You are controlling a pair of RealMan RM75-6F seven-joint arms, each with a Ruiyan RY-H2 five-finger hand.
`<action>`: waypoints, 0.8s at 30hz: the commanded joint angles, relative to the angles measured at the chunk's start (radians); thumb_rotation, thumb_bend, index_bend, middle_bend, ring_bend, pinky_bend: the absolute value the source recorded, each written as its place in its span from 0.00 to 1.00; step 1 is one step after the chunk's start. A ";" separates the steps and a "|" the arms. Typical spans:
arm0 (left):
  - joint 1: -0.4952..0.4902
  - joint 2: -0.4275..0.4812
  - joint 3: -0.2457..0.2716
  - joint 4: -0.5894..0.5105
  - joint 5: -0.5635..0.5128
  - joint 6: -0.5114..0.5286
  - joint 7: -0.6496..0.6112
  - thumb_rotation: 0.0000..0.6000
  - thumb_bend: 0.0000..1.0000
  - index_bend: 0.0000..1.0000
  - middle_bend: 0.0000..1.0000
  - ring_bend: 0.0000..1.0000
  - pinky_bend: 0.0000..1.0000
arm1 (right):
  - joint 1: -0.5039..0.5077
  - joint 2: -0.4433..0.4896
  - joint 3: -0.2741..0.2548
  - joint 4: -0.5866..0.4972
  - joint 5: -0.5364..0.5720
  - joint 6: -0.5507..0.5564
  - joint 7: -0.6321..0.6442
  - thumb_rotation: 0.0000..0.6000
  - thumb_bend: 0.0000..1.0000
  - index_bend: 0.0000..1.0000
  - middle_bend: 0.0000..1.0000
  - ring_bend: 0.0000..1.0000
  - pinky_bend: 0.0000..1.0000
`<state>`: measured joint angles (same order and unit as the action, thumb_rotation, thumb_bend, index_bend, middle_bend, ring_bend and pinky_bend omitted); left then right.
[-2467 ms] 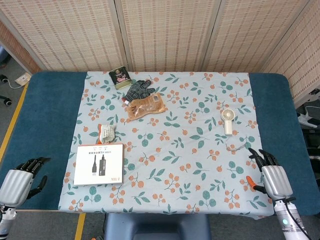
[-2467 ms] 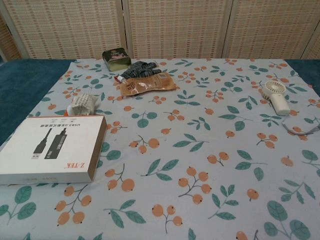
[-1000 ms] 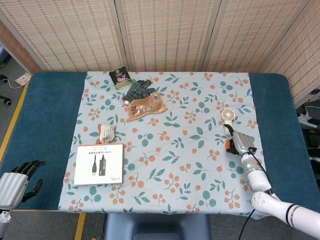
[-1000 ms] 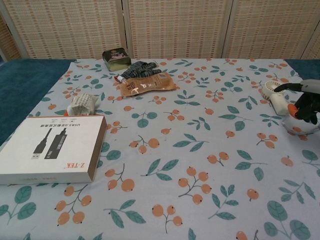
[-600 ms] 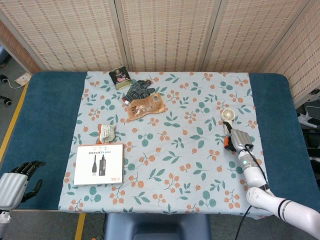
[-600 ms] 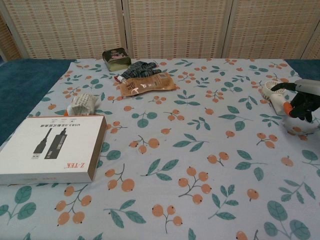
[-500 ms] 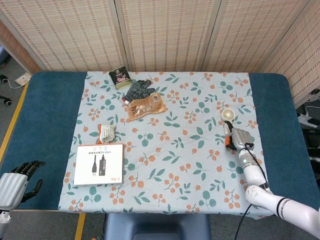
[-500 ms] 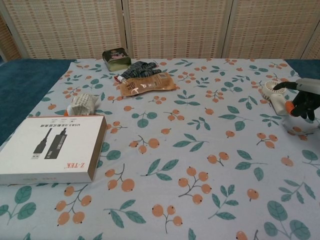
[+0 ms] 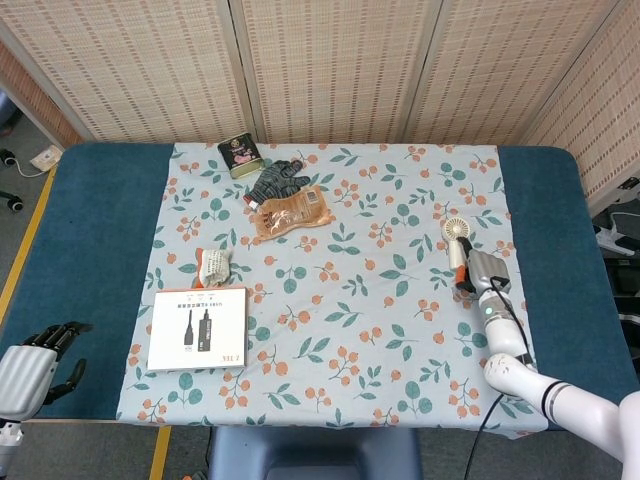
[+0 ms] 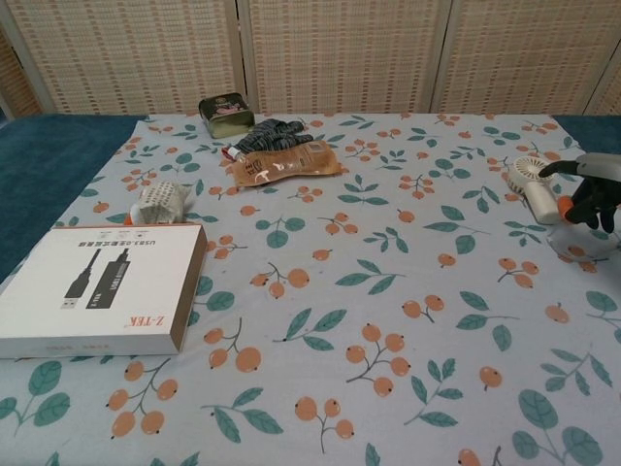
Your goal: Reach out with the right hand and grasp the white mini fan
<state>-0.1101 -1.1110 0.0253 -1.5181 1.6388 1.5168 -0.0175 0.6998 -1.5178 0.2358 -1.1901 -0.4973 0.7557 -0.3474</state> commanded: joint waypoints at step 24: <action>0.001 0.004 -0.001 -0.002 -0.001 0.000 -0.005 1.00 0.44 0.26 0.29 0.30 0.50 | 0.002 -0.007 -0.028 -0.016 -0.012 0.004 0.023 1.00 0.67 0.06 0.84 0.66 0.63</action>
<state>-0.1093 -1.1071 0.0238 -1.5206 1.6376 1.5168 -0.0221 0.7015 -1.5250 0.2081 -1.2064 -0.5089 0.7601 -0.3244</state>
